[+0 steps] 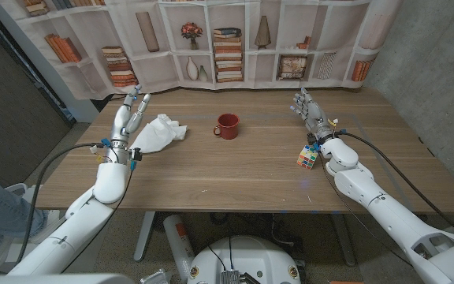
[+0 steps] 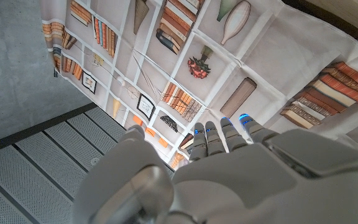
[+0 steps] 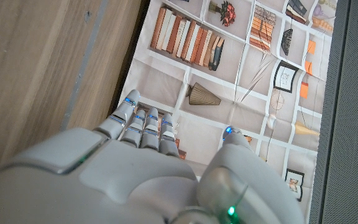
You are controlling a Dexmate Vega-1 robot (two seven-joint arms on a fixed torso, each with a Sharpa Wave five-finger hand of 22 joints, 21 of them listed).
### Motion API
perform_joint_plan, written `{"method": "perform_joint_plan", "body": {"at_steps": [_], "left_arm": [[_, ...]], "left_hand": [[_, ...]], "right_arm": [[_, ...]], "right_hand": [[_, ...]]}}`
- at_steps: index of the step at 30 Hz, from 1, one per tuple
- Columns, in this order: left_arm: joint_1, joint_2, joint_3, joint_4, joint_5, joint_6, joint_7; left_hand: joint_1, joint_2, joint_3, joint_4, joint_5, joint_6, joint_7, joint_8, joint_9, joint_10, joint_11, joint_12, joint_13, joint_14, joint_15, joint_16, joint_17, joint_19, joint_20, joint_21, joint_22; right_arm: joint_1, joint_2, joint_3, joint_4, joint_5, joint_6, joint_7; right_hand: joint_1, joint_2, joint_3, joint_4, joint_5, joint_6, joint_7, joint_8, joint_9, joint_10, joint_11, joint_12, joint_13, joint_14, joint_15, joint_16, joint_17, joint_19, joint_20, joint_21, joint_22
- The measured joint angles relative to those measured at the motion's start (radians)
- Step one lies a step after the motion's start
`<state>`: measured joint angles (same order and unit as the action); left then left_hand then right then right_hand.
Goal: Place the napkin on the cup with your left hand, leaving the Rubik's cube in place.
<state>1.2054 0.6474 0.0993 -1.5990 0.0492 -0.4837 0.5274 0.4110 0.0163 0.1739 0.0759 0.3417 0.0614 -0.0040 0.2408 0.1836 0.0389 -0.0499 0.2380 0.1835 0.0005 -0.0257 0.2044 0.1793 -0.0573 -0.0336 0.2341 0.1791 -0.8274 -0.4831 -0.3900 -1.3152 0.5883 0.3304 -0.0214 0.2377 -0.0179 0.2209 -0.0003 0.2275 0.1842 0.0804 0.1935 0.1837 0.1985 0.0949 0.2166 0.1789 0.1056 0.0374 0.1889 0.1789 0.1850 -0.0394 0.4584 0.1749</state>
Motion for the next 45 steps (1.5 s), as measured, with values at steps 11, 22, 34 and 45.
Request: {"method": "perform_joint_plan", "body": {"at_steps": [11,22,34,45], "left_arm": [[0.019,0.016,-0.009,-0.044,0.061,0.063,0.047],[0.023,0.030,-0.001,-0.064,0.097,0.096,0.073],[0.041,0.051,0.002,-0.094,0.186,0.185,0.148],[0.062,0.068,-0.010,-0.125,0.228,0.226,0.190]], "left_hand": [[0.005,0.005,0.000,0.000,0.007,0.011,-0.003,0.000,0.000,0.007,-0.007,0.000,0.000,0.006,-0.006,0.000,0.000,0.000,0.000,0.000,0.000],[0.009,0.009,0.004,-0.004,0.015,0.025,-0.003,0.000,0.000,0.016,-0.009,0.000,0.000,0.017,-0.005,0.000,0.000,0.000,0.000,0.000,0.000],[0.009,0.009,0.004,-0.004,0.015,0.030,-0.009,0.000,0.000,0.027,-0.020,0.000,0.000,0.022,-0.010,0.000,0.000,0.000,0.000,0.000,0.000],[0.013,0.013,0.004,-0.004,0.021,0.043,-0.010,0.000,0.000,0.027,-0.020,0.000,0.000,0.031,-0.009,0.000,0.000,0.009,0.001,0.000,0.000]], "right_arm": [[0.007,0.007,0.000,0.017,0.004,0.010,0.011],[0.011,0.010,-0.002,0.024,0.005,0.015,0.016],[0.012,0.012,-0.004,0.026,0.004,0.015,0.013],[0.010,0.011,-0.004,0.016,0.001,0.015,0.009]], "right_hand": [[0.005,0.005,-0.004,-0.004,0.000,0.005,-0.005,0.000,0.000,0.000,0.000,0.000,0.000,0.000,0.000,0.000,0.000,0.000,0.000,-0.004,0.000],[0.005,0.005,-0.004,-0.004,0.000,0.005,-0.005,0.000,0.000,0.000,0.000,0.000,0.000,0.000,0.000,0.000,0.000,0.007,0.000,-0.008,0.000],[0.005,0.005,-0.004,-0.004,0.000,0.005,-0.005,0.000,0.000,0.000,0.000,0.000,0.000,0.000,0.000,0.000,0.000,0.007,0.000,-0.008,0.000],[0.005,0.005,-0.004,-0.004,0.000,0.005,-0.005,0.000,0.000,0.000,0.000,0.000,0.000,0.004,0.004,0.000,0.000,0.007,0.000,-0.016,0.000]]}}
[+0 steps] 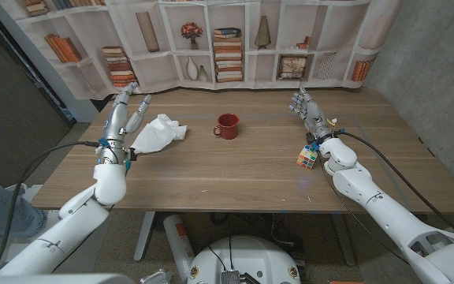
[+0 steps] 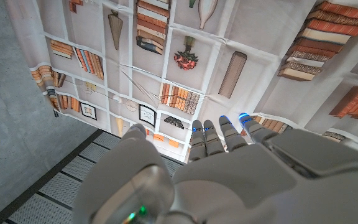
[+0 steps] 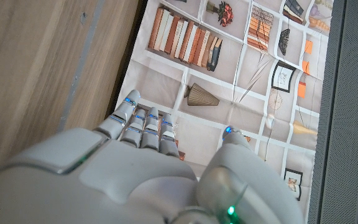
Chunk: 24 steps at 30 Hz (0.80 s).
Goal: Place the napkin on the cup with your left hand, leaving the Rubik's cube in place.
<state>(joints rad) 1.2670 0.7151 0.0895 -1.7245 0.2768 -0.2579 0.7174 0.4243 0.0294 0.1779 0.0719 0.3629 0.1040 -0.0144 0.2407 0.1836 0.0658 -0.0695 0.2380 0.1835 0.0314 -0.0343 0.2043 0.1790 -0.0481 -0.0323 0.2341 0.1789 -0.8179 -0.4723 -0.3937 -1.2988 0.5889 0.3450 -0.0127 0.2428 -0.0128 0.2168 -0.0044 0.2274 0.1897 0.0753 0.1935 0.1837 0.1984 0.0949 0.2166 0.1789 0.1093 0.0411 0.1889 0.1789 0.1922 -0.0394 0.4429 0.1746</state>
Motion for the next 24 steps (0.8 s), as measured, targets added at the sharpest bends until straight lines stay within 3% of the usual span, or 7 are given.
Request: {"method": "perform_joint_plan", "body": {"at_steps": [24], "left_arm": [[0.026,0.053,-0.005,-0.094,0.077,0.183,-0.004]], "left_hand": [[0.016,-0.001,0.005,-0.011,0.011,0.007,0.000,0.000,0.000,0.011,0.000,-0.006,0.000,0.001,-0.001,0.000,0.000,0.003,-0.003,-0.002,0.000]], "right_arm": [[-0.006,-0.001,0.003,0.001,0.002,0.007,0.002]], "right_hand": [[-0.004,0.004,-0.004,-0.004,0.000,0.003,0.003,0.000,0.000,0.000,0.000,0.000,0.000,0.000,0.000,0.000,0.000,0.004,0.004,-0.008,0.000]]}}
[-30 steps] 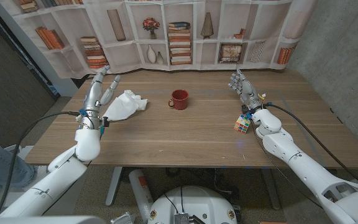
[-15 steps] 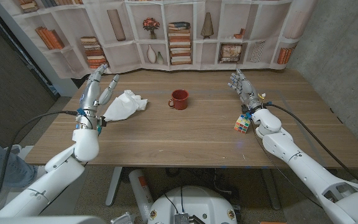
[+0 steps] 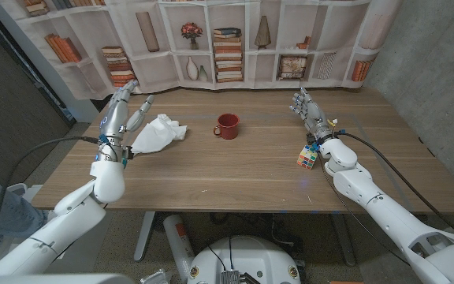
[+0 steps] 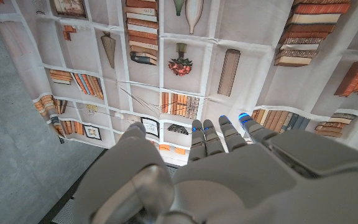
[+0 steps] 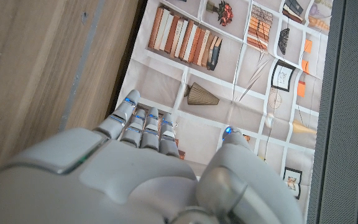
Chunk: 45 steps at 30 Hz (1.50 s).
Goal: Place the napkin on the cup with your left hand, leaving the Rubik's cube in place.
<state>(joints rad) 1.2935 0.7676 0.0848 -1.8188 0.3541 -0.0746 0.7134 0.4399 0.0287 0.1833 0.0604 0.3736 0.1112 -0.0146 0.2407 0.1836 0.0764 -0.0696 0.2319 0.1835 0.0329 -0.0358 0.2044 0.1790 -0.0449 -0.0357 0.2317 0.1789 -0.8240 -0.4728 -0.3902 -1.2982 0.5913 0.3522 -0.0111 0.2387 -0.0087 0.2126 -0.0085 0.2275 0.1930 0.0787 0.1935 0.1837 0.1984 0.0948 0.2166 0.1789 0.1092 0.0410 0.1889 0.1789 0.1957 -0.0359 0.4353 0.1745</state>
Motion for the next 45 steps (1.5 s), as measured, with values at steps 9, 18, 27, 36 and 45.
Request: {"method": "perform_joint_plan", "body": {"at_steps": [9,18,27,36,45], "left_arm": [[0.001,0.017,0.005,-0.031,0.016,0.063,-0.009],[0.002,0.031,0.012,-0.057,0.028,0.126,-0.021],[0.010,0.053,0.015,-0.100,0.035,0.202,-0.050],[0.021,0.070,0.014,-0.132,0.036,0.264,-0.072],[0.028,0.083,0.008,-0.154,0.036,0.307,-0.087]], "left_hand": [[0.013,-0.003,0.001,-0.007,0.003,0.005,0.002,0.000,0.000,0.000,0.000,0.000,0.000,0.000,0.000,-0.004,0.000,0.000,0.000,-0.003,0.000],[0.018,-0.006,0.001,-0.015,0.004,0.007,0.000,-0.005,0.000,0.000,0.000,-0.007,0.000,0.000,0.000,-0.006,0.000,0.000,0.000,-0.007,0.000],[0.028,-0.006,0.005,-0.019,0.008,0.007,0.000,-0.006,0.000,0.000,0.000,-0.014,0.000,0.000,0.000,-0.013,0.000,-0.008,0.000,-0.014,0.000],[0.036,-0.006,0.001,-0.024,0.011,0.007,0.000,-0.013,0.000,-0.001,0.001,-0.018,0.000,0.000,0.000,-0.013,0.000,-0.019,0.000,-0.014,0.000],[0.041,-0.009,0.001,-0.032,0.011,0.003,-0.004,-0.013,0.000,-0.008,0.000,-0.021,0.000,-0.004,0.003,-0.013,0.000,-0.019,0.000,-0.020,0.000]], "right_arm": [[-0.001,-0.001,0.001,0.001,0.002,0.002,0.003],[-0.001,-0.001,0.002,0.005,0.004,0.002,0.007],[-0.001,-0.002,0.002,0.005,0.005,0.003,0.009],[-0.002,-0.005,0.002,0.001,0.005,0.002,0.010],[-0.004,-0.007,0.002,-0.003,0.006,-0.002,0.011]], "right_hand": [[0.000,0.000,0.000,0.000,0.000,0.000,0.000,0.000,0.000,0.000,0.000,0.000,0.000,0.000,0.000,0.000,0.000,0.006,-0.006,-0.007,0.000],[0.000,0.000,0.000,0.000,0.000,0.000,0.000,0.000,0.000,0.000,0.000,0.000,0.000,0.000,0.000,0.000,0.000,0.005,-0.005,-0.007,0.000],[0.000,0.000,0.000,0.000,-0.006,0.000,0.000,0.000,0.000,0.000,0.000,0.000,0.000,0.000,0.000,0.000,0.000,0.005,-0.005,-0.015,0.000],[0.000,0.000,-0.003,-0.003,-0.006,0.000,0.000,0.000,0.000,0.002,-0.002,0.000,0.000,0.000,0.000,0.000,0.000,0.005,-0.005,-0.021,0.000],[0.000,0.000,-0.003,-0.003,-0.006,0.000,0.000,0.000,0.000,0.004,-0.004,0.000,0.000,0.000,0.000,0.000,0.000,0.005,-0.005,-0.024,0.000]]}}
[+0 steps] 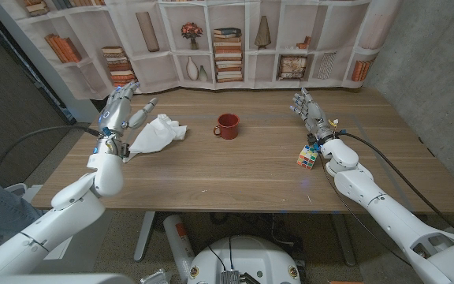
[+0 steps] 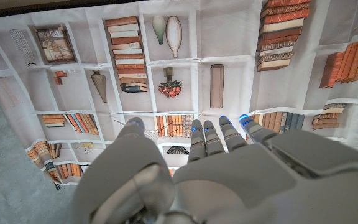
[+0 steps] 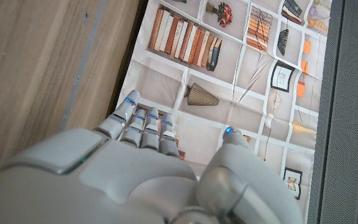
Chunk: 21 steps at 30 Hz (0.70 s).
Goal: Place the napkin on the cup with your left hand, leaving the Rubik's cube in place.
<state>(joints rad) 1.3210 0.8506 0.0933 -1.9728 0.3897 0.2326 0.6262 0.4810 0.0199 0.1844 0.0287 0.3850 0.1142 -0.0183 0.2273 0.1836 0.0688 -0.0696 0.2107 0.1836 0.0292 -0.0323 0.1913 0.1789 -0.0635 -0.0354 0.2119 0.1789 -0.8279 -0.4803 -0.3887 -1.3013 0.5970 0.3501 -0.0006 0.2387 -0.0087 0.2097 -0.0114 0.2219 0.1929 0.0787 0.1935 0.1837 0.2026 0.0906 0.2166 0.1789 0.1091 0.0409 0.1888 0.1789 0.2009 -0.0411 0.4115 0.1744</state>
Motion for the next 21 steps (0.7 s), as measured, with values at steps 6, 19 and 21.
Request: {"method": "perform_joint_plan", "body": {"at_steps": [6,19,21], "left_arm": [[-0.001,0.011,0.000,-0.007,0.000,0.023,-0.011],[-0.026,0.028,0.026,-0.001,0.002,0.052,-0.031],[-0.032,0.031,0.031,0.002,0.002,0.055,-0.034]], "left_hand": [[0.008,-0.003,0.000,0.000,0.000,0.000,0.000,-0.007,0.000,0.000,0.000,0.000,0.000,0.000,0.000,0.000,0.000,-0.003,0.003,-0.001,0.000],[0.012,-0.007,-0.001,-0.007,0.004,0.000,0.000,-0.007,0.000,0.000,0.000,0.000,0.000,-0.004,-0.004,0.000,0.000,-0.007,0.007,-0.001,0.000],[0.012,-0.007,-0.001,-0.007,0.004,0.000,0.000,-0.007,0.000,0.000,0.000,0.000,0.000,-0.004,-0.004,0.000,0.000,-0.007,0.007,-0.001,0.000]], "right_arm": [[-0.004,-0.002,0.000,-0.007,0.000,0.000,-0.001],[-0.015,-0.004,0.003,-0.019,-0.002,-0.001,-0.012],[-0.016,-0.004,0.003,-0.021,-0.003,-0.001,-0.014]], "right_hand": [[0.000,0.000,-0.003,-0.003,0.000,0.000,0.000,0.000,0.000,0.001,-0.001,0.000,0.000,0.000,0.000,0.000,0.000,0.006,0.006,-0.001,0.000],[0.000,0.000,-0.003,-0.003,0.000,0.000,0.000,0.000,0.000,0.001,-0.001,0.000,0.000,0.000,0.000,0.000,0.000,0.005,0.006,-0.001,0.000],[0.000,0.000,-0.003,-0.003,0.000,0.000,0.000,0.000,0.000,0.001,-0.001,0.000,0.000,0.000,0.000,0.000,0.000,0.005,0.006,-0.009,0.000]]}}
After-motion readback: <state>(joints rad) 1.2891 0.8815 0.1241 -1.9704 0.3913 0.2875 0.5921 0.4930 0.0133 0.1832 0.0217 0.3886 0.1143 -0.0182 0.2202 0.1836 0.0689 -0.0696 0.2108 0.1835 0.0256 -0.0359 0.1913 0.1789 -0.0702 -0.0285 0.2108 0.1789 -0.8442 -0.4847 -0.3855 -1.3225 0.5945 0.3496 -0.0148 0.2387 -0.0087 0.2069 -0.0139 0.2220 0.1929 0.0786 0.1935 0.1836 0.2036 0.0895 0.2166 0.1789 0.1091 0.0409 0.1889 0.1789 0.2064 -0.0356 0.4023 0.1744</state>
